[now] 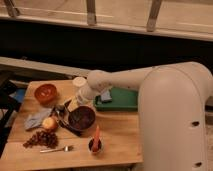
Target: Wipe purple bowl with eraser
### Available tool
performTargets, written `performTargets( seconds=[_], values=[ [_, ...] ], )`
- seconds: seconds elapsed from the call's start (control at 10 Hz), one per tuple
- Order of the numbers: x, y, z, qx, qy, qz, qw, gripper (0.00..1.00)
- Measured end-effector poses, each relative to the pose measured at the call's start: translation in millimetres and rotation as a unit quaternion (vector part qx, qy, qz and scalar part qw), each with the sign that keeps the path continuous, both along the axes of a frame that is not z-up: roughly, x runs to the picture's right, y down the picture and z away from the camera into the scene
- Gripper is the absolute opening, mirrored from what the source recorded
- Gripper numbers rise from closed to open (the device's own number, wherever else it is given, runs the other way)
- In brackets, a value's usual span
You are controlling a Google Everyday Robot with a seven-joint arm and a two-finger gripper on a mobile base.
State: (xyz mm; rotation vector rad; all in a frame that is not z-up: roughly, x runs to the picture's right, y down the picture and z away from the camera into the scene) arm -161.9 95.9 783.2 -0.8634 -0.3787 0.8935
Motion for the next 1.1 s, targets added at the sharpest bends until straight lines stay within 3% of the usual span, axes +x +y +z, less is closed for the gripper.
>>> performTargets(
  seconds=[0.2,0.4,0.6,0.8,1.1],
  values=[
    [11.1,18.1,-14.2,-0.005,0.006,-0.004,1.0000,0.12],
    [25.9,22.8,-13.2,-0.008,0.022,0.000,0.9997,0.12],
    [32.6,9.1,-0.6,-0.005,0.034,0.005,0.9994,0.12],
    [45.5,-18.7,24.3,0.005,0.051,0.012,0.9986,0.12],
    [47.0,-32.8,36.7,0.013,0.053,0.004,0.9985,0.12]
  ],
)
